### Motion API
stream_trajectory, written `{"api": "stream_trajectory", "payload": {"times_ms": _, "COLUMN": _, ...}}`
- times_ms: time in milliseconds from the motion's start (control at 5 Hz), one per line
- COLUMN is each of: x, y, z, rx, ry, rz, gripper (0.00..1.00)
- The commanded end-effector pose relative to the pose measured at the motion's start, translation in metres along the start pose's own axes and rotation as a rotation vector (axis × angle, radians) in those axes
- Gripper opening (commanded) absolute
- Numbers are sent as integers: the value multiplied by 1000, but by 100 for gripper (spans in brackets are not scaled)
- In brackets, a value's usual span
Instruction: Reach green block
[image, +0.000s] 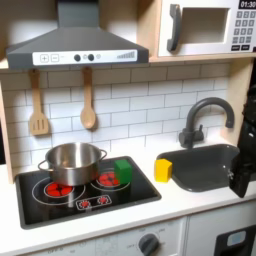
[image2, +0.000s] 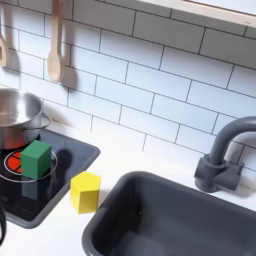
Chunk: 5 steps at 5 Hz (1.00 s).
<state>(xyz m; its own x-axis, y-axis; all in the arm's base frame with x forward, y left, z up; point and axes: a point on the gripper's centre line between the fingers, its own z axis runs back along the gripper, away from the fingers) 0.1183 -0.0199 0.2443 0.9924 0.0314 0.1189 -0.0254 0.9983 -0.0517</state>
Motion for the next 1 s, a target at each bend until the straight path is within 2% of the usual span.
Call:
{"api": "stream_trajectory", "payload": {"times_ms": 0, "x": 0, "y": 0, "z": 0, "rx": 0, "ry": 0, "rz": 0, "gripper": 100}}
{"api": "stream_trajectory", "payload": {"times_ms": 200, "x": 12, "y": 7, "z": -2, "rx": -10, "ry": 11, "rz": -11, "gripper": 100}}
{"api": "stream_trajectory", "payload": {"times_ms": 400, "x": 23, "y": 21, "z": -8, "rx": 4, "ry": 38, "rz": -15, "gripper": 100}}
{"api": "stream_trajectory", "payload": {"times_ms": 800, "x": 57, "y": 37, "z": -10, "rx": 11, "ry": 13, "rz": -1, "gripper": 100}}
